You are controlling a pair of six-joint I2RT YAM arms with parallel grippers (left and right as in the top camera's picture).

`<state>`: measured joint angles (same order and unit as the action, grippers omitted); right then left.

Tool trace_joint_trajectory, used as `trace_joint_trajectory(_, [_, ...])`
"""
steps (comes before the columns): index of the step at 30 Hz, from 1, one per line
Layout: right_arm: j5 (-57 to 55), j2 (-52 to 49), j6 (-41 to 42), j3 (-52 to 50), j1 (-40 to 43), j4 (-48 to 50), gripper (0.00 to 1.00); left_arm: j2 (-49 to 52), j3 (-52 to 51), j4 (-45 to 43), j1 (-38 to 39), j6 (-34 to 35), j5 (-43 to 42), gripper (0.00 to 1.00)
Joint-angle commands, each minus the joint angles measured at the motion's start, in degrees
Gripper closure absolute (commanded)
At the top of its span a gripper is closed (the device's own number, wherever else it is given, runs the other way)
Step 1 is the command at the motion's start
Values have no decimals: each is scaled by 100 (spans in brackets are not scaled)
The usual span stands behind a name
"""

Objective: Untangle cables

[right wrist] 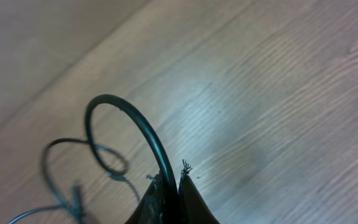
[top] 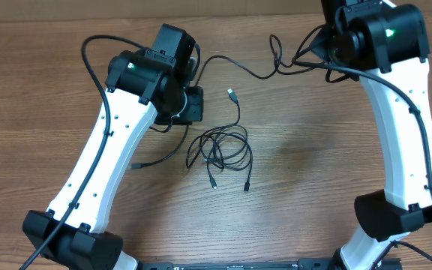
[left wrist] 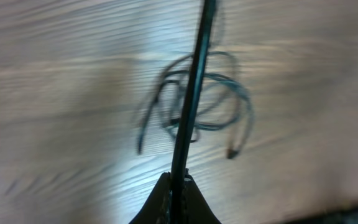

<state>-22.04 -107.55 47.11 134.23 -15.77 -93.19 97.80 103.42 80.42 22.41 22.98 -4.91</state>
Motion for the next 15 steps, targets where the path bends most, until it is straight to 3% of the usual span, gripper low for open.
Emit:
trace_joint_trajectory(1, [-282,0,-31,-249,186,48,95,35,-9,149,-15,942,1023,96])
trace_joint_trajectory(8, [-105,0,-197,-636,590,55,84,35,-9,258,-184,1309,1169,96])
trace_joint_trajectory(12, [765,0,-1012,-638,730,120,96,35,-9,249,-240,1309,1172,96])
trace_joint_trajectory(15, [1189,0,-1314,-638,780,153,96,35,-9,249,-249,1309,1128,96])
